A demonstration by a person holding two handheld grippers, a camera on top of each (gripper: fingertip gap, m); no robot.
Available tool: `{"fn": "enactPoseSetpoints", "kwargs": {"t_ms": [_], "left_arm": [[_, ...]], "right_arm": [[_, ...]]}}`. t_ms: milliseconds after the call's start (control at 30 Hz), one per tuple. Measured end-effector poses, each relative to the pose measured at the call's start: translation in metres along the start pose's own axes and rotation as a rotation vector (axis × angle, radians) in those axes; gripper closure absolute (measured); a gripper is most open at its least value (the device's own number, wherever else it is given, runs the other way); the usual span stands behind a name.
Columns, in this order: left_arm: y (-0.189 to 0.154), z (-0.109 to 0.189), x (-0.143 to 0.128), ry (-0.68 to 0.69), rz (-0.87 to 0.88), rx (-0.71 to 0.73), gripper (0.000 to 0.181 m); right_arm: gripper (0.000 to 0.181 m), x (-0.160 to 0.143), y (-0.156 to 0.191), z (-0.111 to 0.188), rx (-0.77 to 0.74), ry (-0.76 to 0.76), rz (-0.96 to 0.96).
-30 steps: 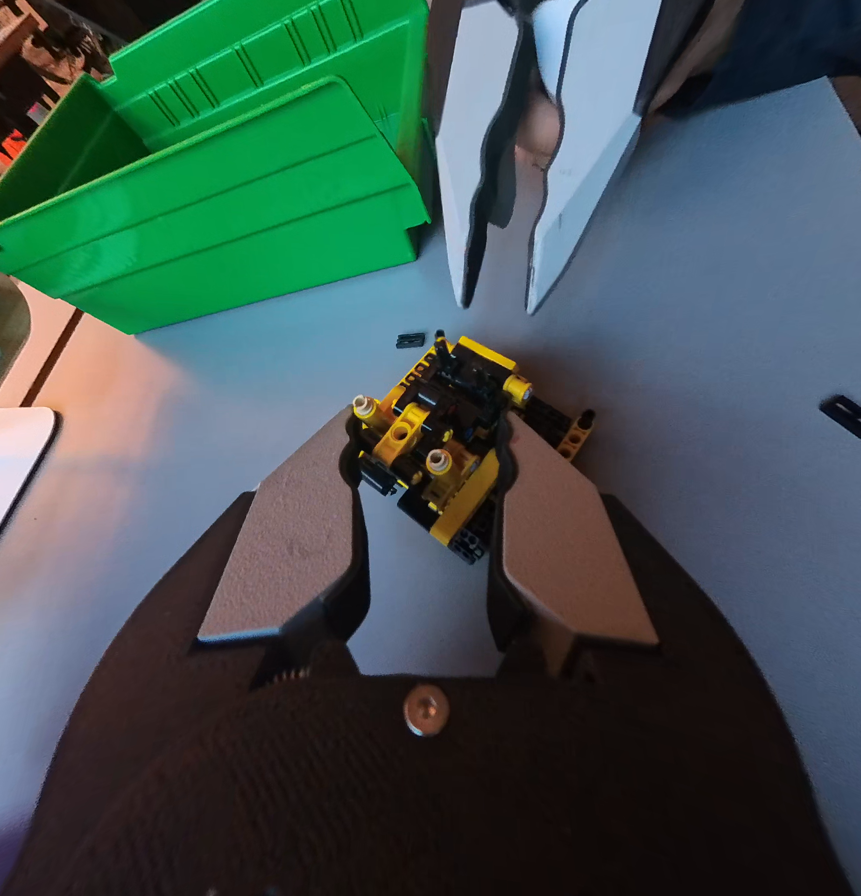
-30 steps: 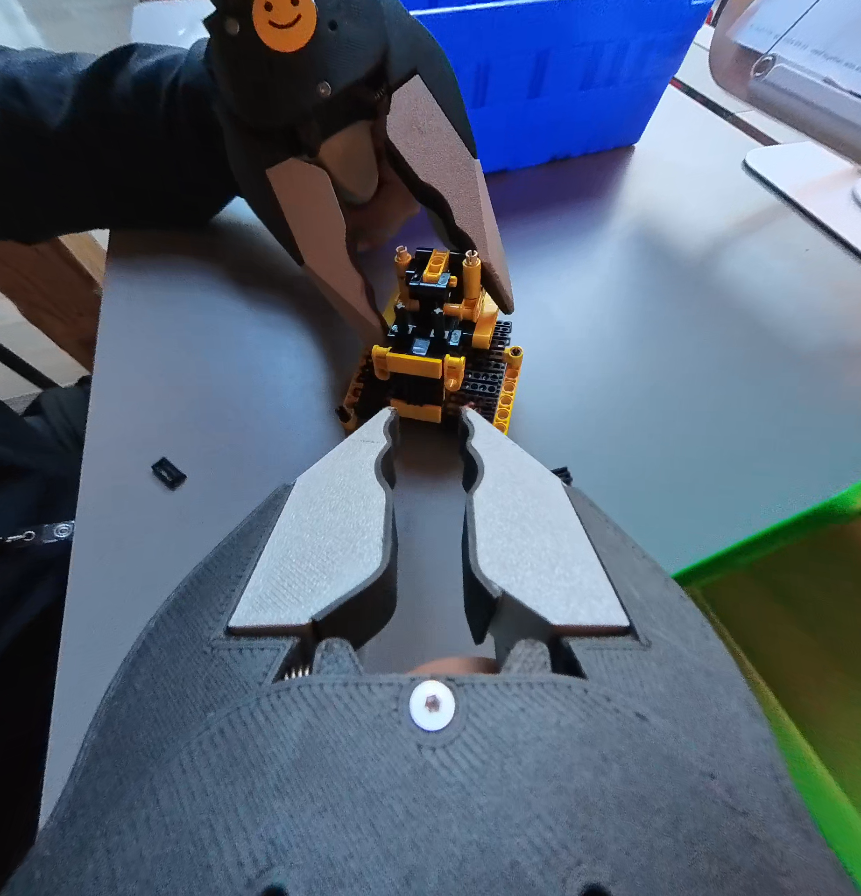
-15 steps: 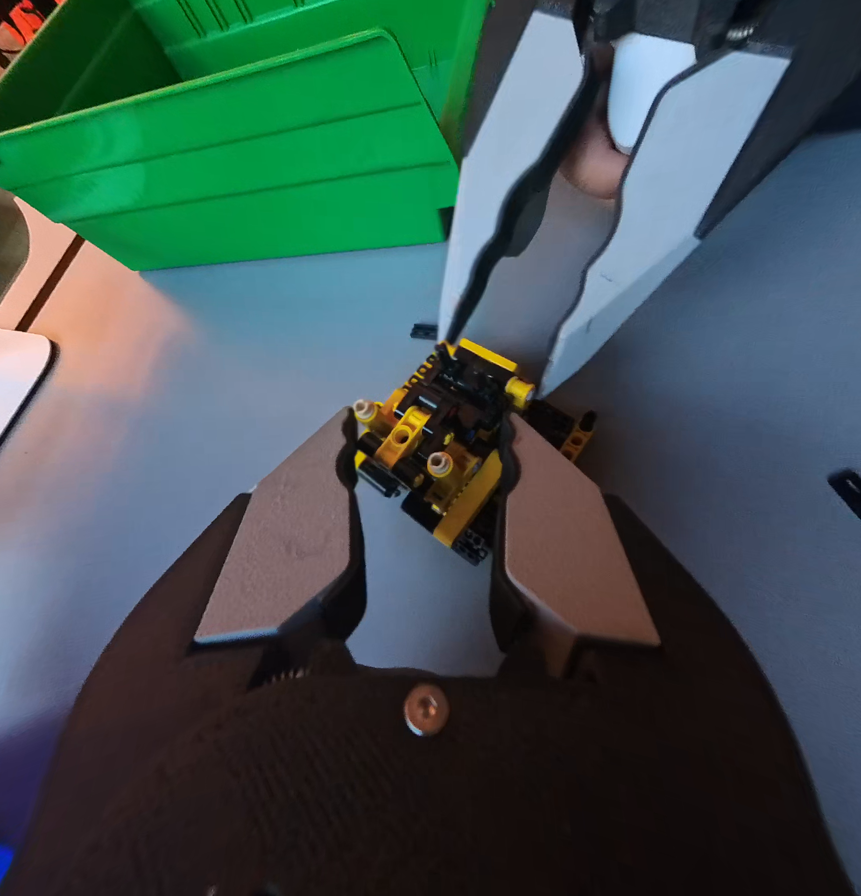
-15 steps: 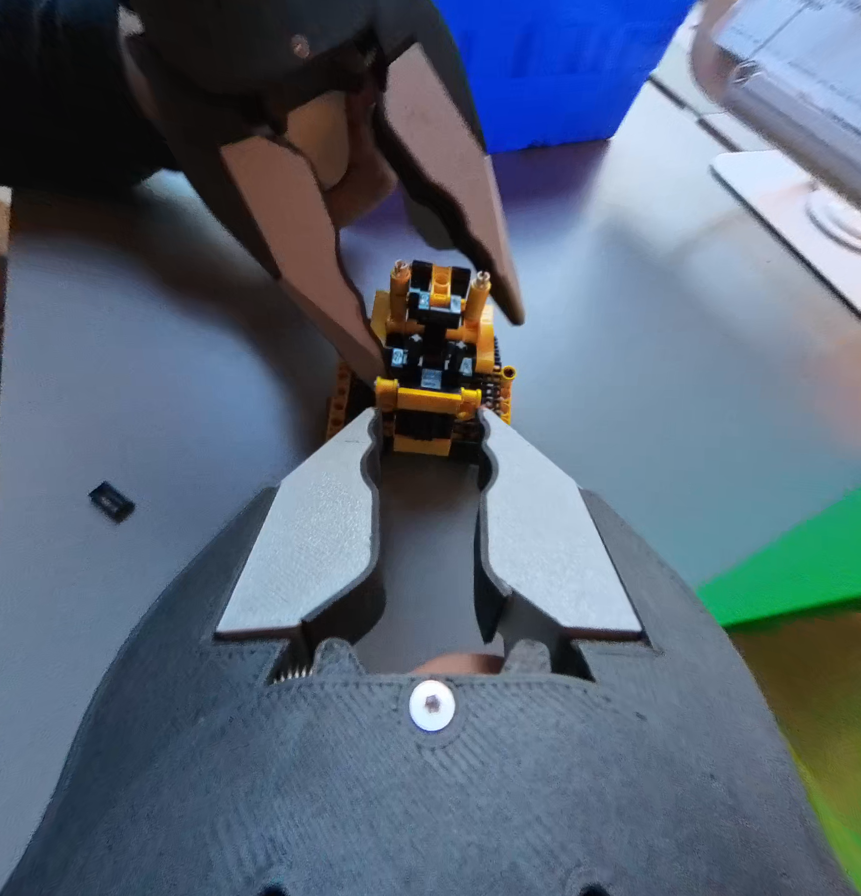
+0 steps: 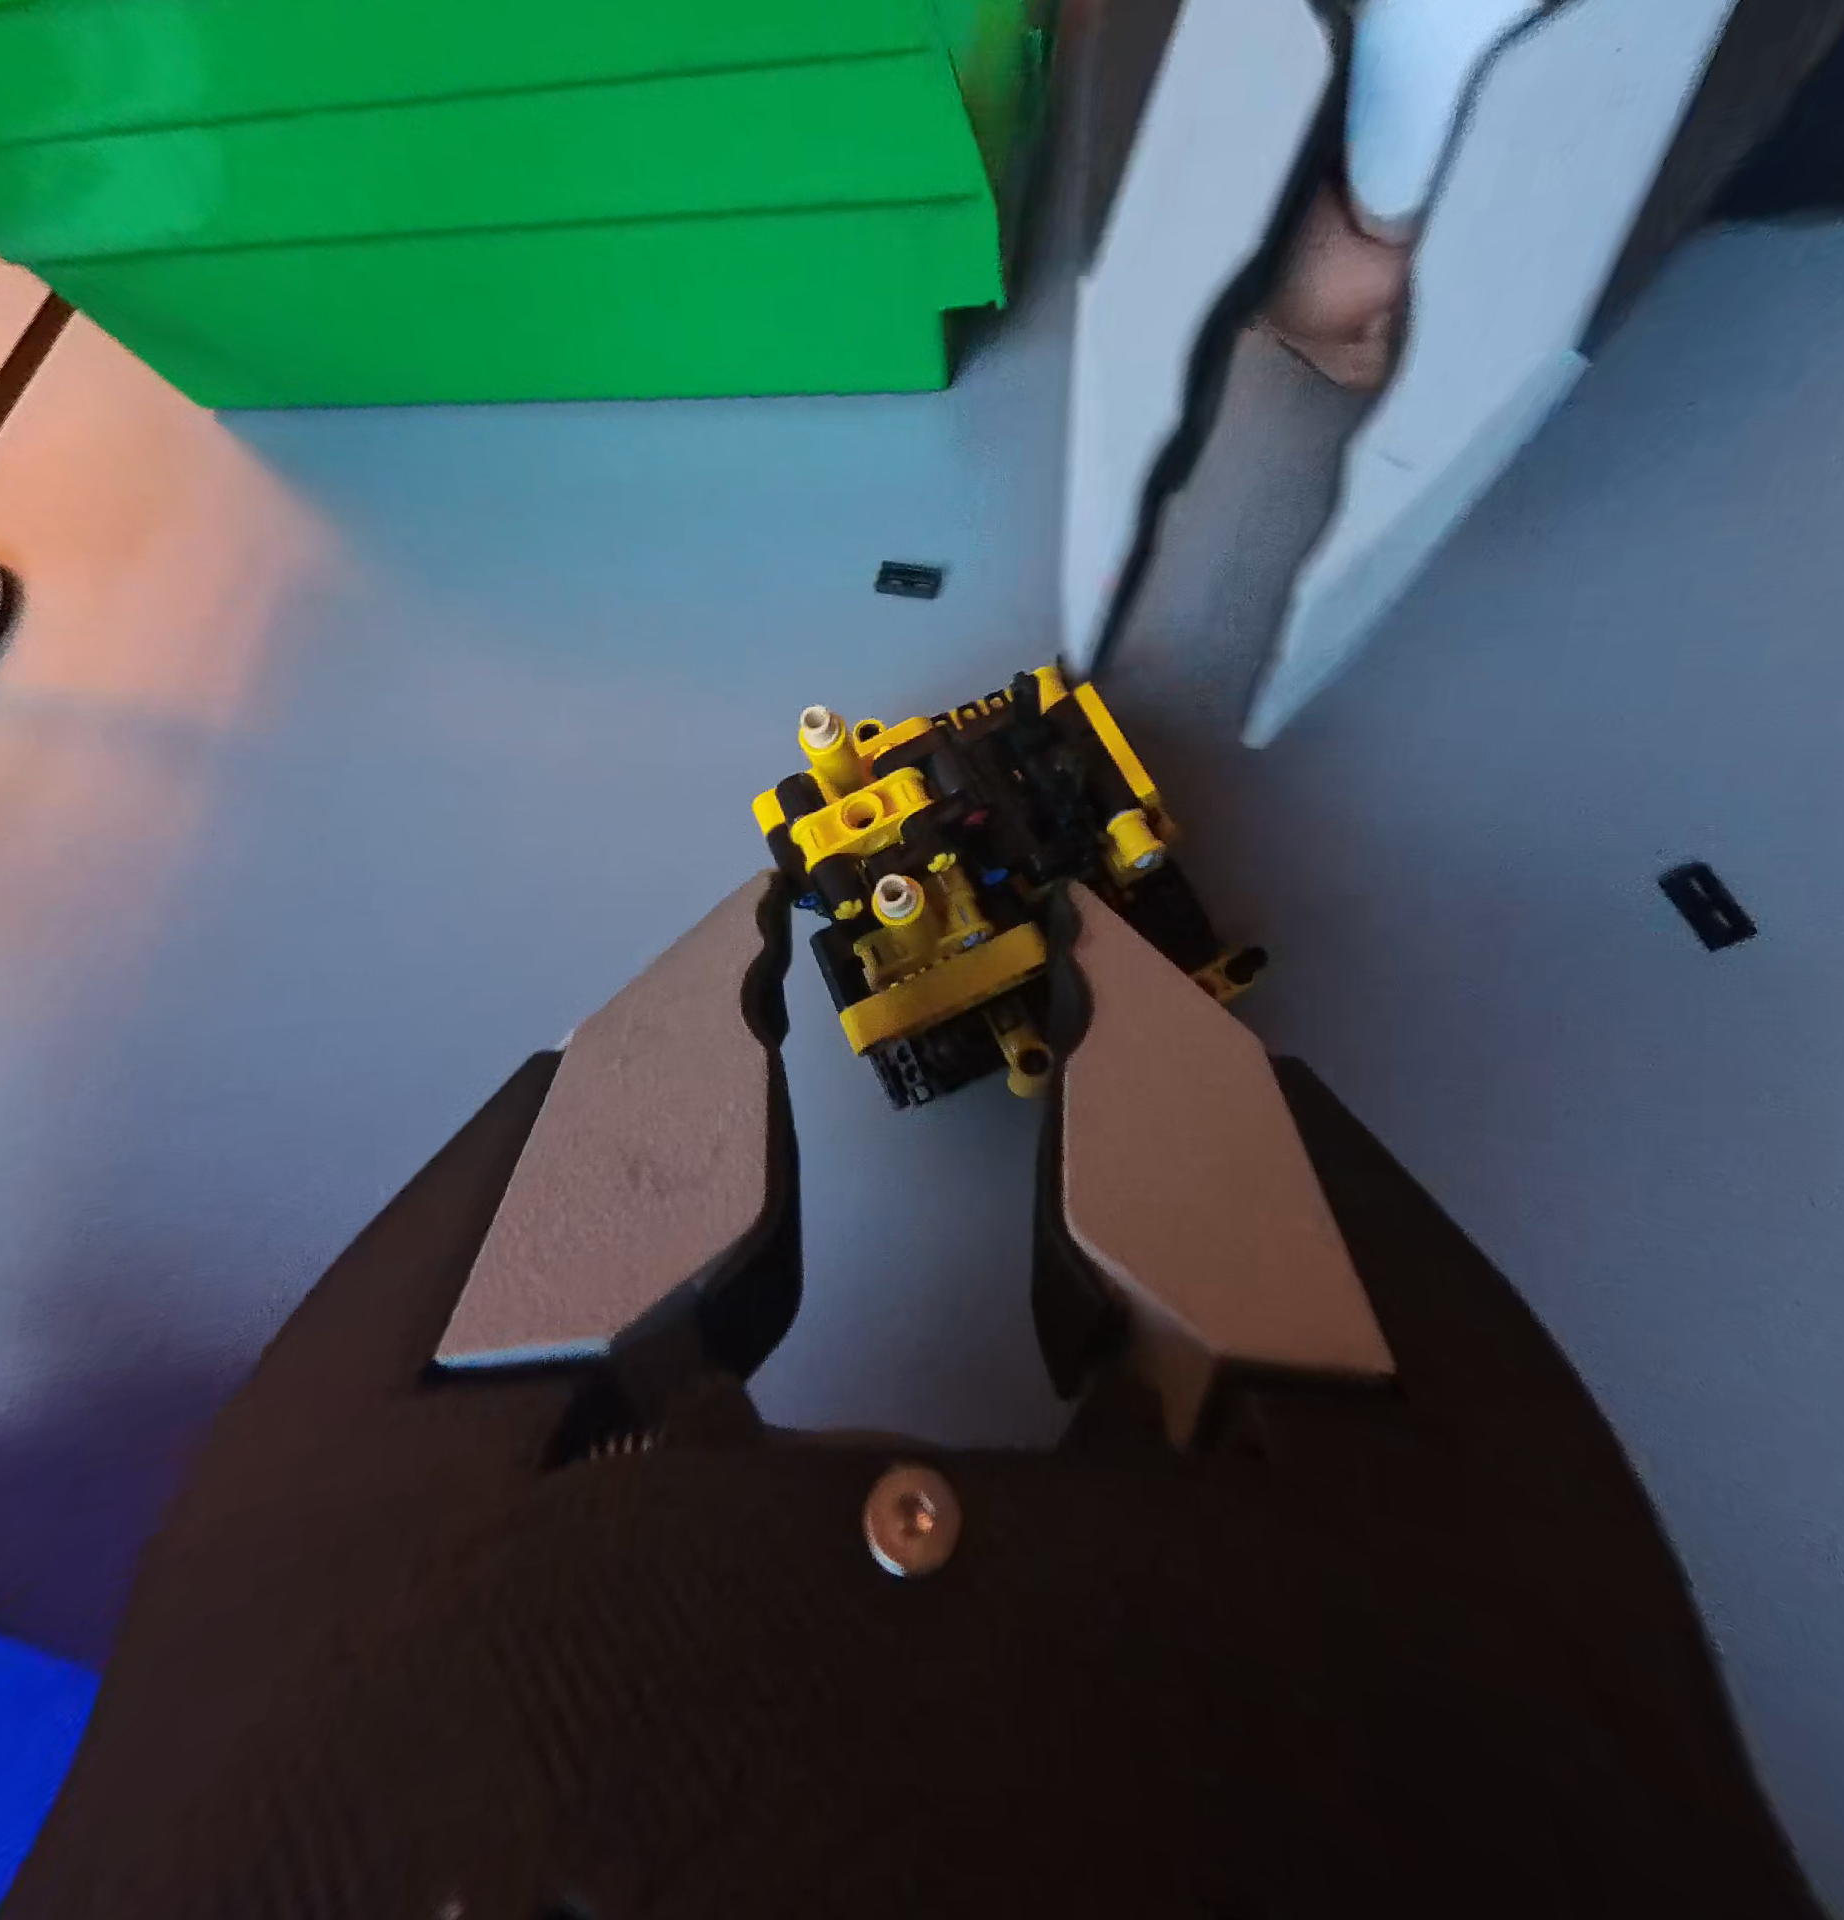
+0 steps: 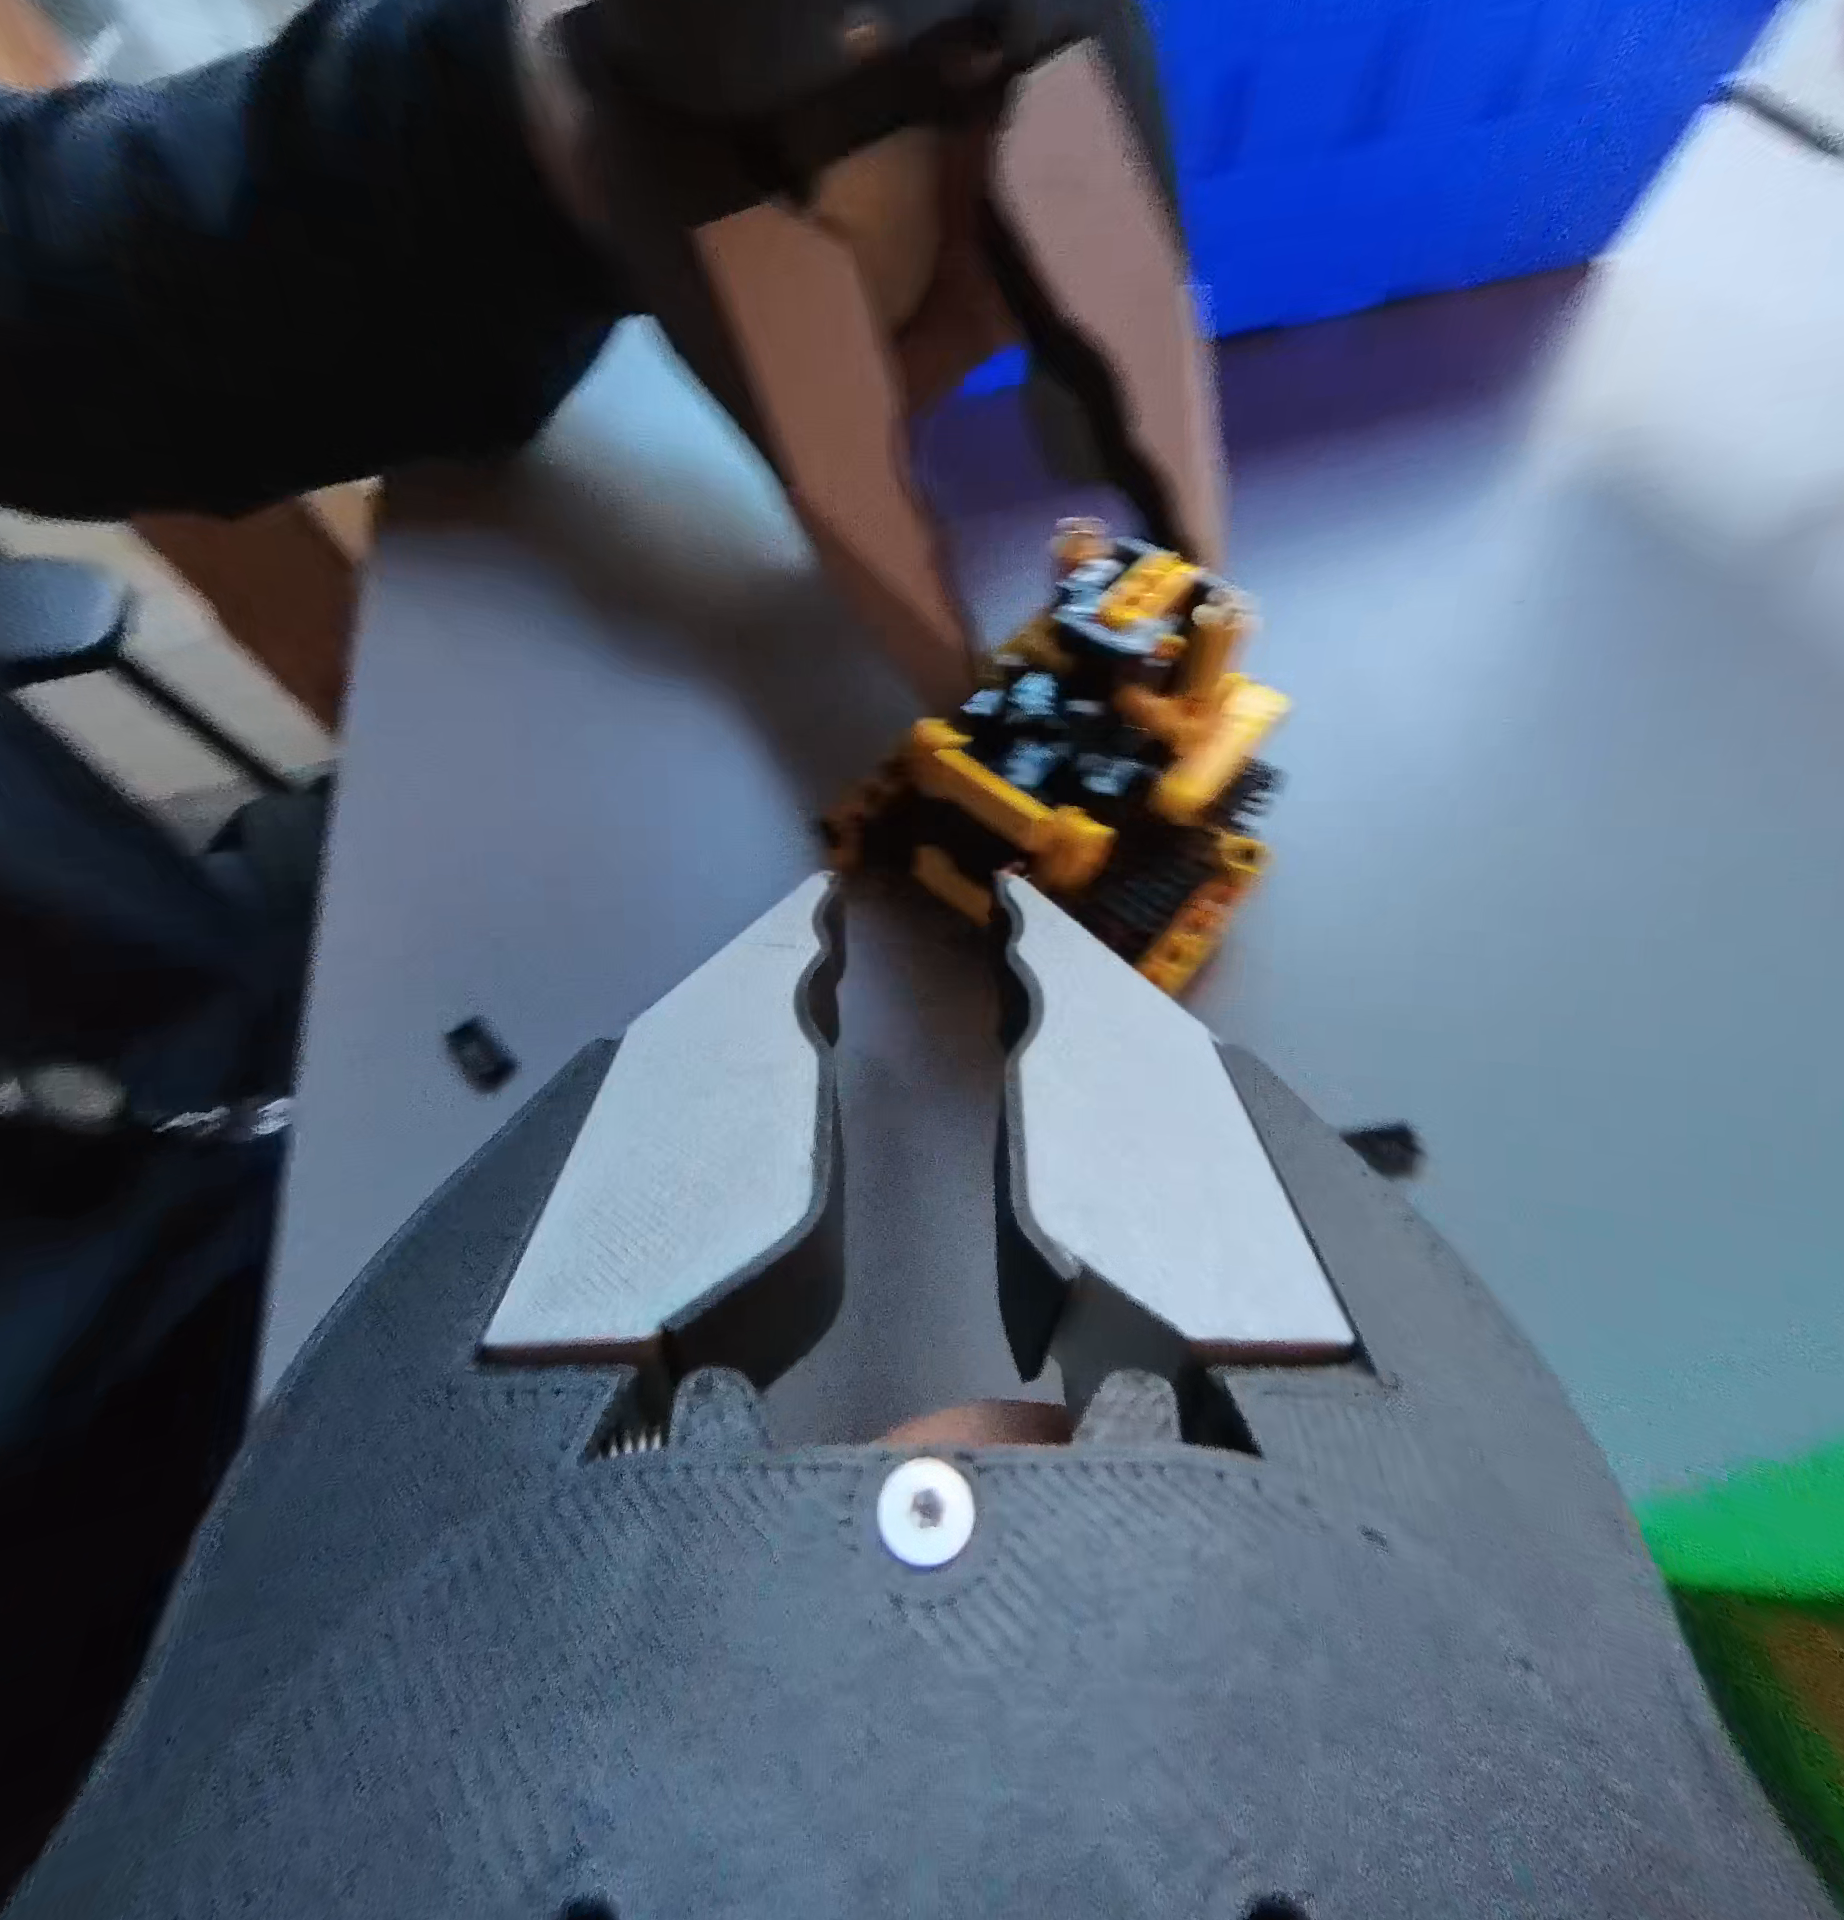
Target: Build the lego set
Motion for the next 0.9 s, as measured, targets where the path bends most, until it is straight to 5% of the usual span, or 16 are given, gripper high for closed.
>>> {"fn": "enactPoseSetpoints", "kwargs": {"t_ms": [67,233,400,433,700,900], "left_arm": [[0.001,0.000,-0.001,0.007,0.026,-0.002,0.135],[0.004,0.003,0.001,0.000,0.106,-0.010,0.132],[-0.004,0.019,0.004,-0.066,0.107,-0.096,0.123],[-0.004,0.017,0.003,-0.056,0.099,-0.096,0.123],[-0.005,0.007,-0.001,-0.008,0.061,-0.068,0.121],[-0.002,0.004,-0.003,-0.032,0.076,-0.078,0.121]], "right_arm": [[0.162,0.003,0.016,-0.005,0.100,-0.003,0.057],[0.161,0.009,-0.008,0.003,-0.075,-0.063,-0.023],[0.154,0.003,-0.007,-0.005,-0.040,0.003,-0.023],[0.164,0.003,-0.002,-0.007,-0.009,0.015,0.003],[0.156,0.001,-0.006,-0.009,-0.056,0.044,-0.003],[0.170,0.018,-0.009,-0.008,-0.102,-0.053,0.016]]}}
Point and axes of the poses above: each gripper's, where its closed fingertips meet, z back along the fingers, x out of its top, y = z × x across the jaws, the point moved 8 cm from there along z, back along the fingers, and after that the axes turned 1 degree about x, right-handed, at the moved point
